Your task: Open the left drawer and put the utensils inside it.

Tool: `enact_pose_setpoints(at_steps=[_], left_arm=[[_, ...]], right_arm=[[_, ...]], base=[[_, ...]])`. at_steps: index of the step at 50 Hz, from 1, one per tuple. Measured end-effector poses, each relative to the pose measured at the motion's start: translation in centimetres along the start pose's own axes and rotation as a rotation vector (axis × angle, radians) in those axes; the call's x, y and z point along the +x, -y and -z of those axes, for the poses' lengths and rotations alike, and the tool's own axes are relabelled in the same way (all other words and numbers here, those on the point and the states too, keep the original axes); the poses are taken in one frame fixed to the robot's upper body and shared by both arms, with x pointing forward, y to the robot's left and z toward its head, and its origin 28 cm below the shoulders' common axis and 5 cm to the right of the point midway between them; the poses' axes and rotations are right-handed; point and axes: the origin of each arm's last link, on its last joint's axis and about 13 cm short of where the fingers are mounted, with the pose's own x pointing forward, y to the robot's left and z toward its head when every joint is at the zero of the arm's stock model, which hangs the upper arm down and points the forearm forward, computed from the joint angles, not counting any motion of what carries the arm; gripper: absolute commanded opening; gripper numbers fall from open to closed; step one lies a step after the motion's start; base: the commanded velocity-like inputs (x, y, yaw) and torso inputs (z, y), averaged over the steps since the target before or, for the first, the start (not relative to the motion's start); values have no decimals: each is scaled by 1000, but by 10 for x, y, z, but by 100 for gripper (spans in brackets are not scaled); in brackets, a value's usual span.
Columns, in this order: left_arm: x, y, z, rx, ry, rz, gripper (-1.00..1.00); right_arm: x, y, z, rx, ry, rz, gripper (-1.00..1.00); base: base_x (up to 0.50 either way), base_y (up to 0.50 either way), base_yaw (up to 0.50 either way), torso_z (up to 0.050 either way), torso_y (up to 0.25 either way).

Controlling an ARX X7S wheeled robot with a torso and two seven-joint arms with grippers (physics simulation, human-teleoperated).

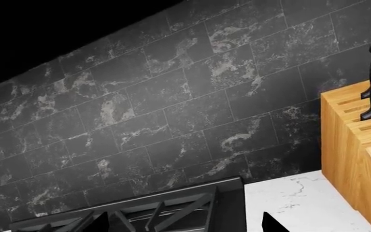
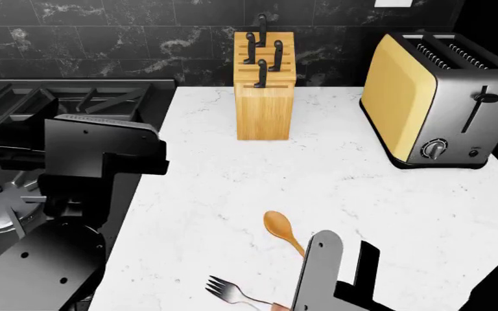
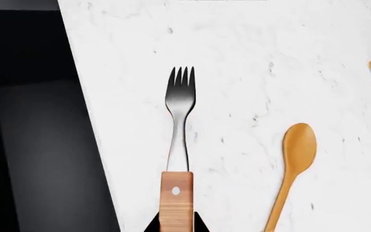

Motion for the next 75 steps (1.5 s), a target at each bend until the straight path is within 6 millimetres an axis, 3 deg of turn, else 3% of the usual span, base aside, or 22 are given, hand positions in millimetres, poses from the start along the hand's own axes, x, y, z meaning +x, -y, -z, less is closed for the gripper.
enact_pose_setpoints(at_steps=[52, 53, 75], left_arm=[[-1, -3, -1, -9, 6, -9, 100], [-1, -3, -1, -10, 6, -9, 100], [-2, -3, -2, -11, 9, -9, 100]], right_arm=[[21, -61, -22, -247, -72, -249, -100], [21, -61, -22, -250, -75, -253, 100], [20, -68, -19, -305, -59, -192, 100]], base=[[0, 0, 0, 0, 0], [0, 0, 0, 0, 0], [1, 2, 2, 0, 0]])
